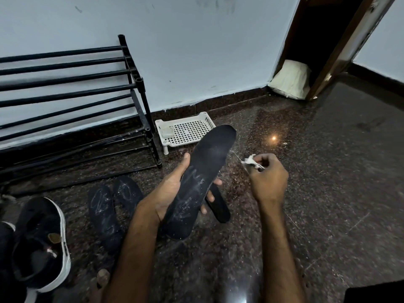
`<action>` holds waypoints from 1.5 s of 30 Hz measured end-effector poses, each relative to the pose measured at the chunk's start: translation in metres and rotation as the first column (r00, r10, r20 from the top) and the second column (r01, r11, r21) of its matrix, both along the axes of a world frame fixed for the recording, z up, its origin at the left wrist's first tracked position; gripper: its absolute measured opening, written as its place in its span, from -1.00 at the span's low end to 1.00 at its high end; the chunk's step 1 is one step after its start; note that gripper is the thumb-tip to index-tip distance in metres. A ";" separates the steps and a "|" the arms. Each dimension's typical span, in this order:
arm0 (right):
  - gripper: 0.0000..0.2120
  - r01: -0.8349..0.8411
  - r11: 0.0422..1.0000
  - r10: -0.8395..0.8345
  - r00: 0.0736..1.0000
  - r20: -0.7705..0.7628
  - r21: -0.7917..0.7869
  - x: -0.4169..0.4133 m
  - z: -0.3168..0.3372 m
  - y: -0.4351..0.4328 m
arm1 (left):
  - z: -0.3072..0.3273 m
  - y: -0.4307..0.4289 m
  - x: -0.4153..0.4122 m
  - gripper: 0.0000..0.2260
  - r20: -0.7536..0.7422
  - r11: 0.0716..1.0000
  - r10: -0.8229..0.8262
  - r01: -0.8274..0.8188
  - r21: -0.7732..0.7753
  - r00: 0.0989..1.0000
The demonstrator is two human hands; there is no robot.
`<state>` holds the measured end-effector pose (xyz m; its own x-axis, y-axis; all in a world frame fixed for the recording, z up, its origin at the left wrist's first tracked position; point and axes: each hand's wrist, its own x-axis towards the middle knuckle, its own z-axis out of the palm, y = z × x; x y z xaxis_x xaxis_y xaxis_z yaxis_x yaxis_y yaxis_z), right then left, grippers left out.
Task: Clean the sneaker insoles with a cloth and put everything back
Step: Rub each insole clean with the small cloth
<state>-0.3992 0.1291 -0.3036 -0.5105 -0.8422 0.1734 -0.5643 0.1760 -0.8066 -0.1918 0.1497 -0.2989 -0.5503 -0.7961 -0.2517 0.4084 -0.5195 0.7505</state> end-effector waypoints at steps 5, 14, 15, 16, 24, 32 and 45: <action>-0.83 -0.002 0.997 -0.024 0.949 0.315 0.083 -0.021 -0.022 -0.009 | -0.007 -0.005 -0.001 -0.32 -0.127 0.989 0.097 -0.081 0.126 0.987; -0.82 -0.138 0.981 0.095 0.953 0.288 0.135 0.004 -0.029 -0.004 | -0.024 -0.015 -0.003 -0.26 -0.150 0.906 0.260 -0.187 0.379 0.954; -0.80 -0.144 0.979 0.100 0.955 0.279 0.142 0.006 -0.029 -0.004 | -0.023 -0.015 -0.003 -0.28 -0.119 0.905 0.264 -0.203 0.374 0.957; -0.79 -0.138 0.980 0.095 0.958 0.270 0.145 0.009 -0.027 -0.003 | -0.022 -0.014 -0.004 -0.30 -0.084 0.904 0.267 -0.219 0.367 0.960; -0.58 -0.053 0.997 0.071 0.635 0.769 -0.048 0.021 -0.001 -0.001 | -0.022 -0.016 -0.004 -0.35 0.082 0.937 0.235 -0.248 0.247 0.968; -0.80 -0.001 0.999 0.051 -0.014 0.999 -0.051 0.042 0.014 0.004 | -0.018 -0.010 -0.008 -0.38 0.070 0.975 0.097 -0.109 0.194 0.993; -0.72 0.212 0.977 -0.145 0.752 0.643 -0.028 0.065 -0.008 -0.008 | -0.007 -0.005 -0.015 -0.37 0.296 0.996 0.086 -0.083 -0.023 0.951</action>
